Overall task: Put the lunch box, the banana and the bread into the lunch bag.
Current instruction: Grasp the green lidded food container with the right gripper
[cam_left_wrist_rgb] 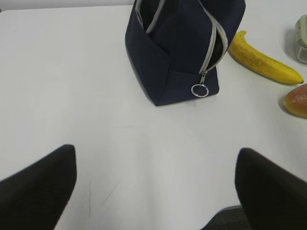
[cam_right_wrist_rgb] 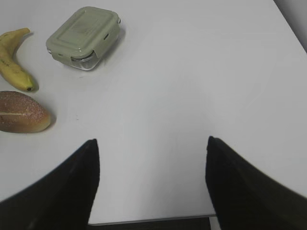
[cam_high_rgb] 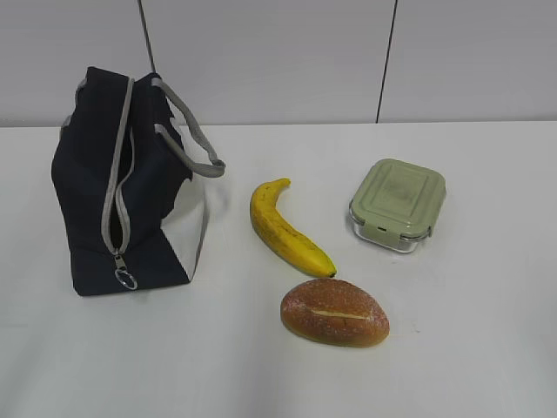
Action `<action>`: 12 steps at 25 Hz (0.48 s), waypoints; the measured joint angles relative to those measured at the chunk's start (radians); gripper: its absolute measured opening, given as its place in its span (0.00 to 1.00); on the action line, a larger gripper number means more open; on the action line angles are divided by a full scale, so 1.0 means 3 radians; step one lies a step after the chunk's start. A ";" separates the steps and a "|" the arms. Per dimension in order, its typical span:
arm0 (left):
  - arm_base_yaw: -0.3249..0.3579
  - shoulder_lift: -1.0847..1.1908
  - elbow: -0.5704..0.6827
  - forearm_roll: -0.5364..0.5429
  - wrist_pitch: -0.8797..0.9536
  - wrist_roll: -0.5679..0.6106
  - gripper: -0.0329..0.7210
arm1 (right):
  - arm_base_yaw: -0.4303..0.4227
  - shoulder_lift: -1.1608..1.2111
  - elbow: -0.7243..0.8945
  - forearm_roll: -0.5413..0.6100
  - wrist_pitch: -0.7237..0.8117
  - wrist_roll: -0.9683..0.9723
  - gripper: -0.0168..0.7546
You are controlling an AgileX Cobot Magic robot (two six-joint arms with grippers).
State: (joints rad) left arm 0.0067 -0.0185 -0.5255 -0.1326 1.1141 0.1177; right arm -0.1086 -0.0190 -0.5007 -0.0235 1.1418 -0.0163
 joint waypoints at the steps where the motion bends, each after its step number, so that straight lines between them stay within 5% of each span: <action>1: 0.0000 0.0000 0.0000 0.0000 0.0000 0.0000 0.90 | 0.0000 0.0000 0.0000 0.0000 0.0000 0.0000 0.68; 12: 0.0000 0.0000 0.0000 0.0000 0.0000 0.0000 0.88 | 0.0000 0.0000 0.0000 0.0000 0.0000 0.0000 0.68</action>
State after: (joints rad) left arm 0.0067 -0.0185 -0.5255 -0.1326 1.1141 0.1177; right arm -0.1086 -0.0190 -0.5007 -0.0235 1.1418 -0.0163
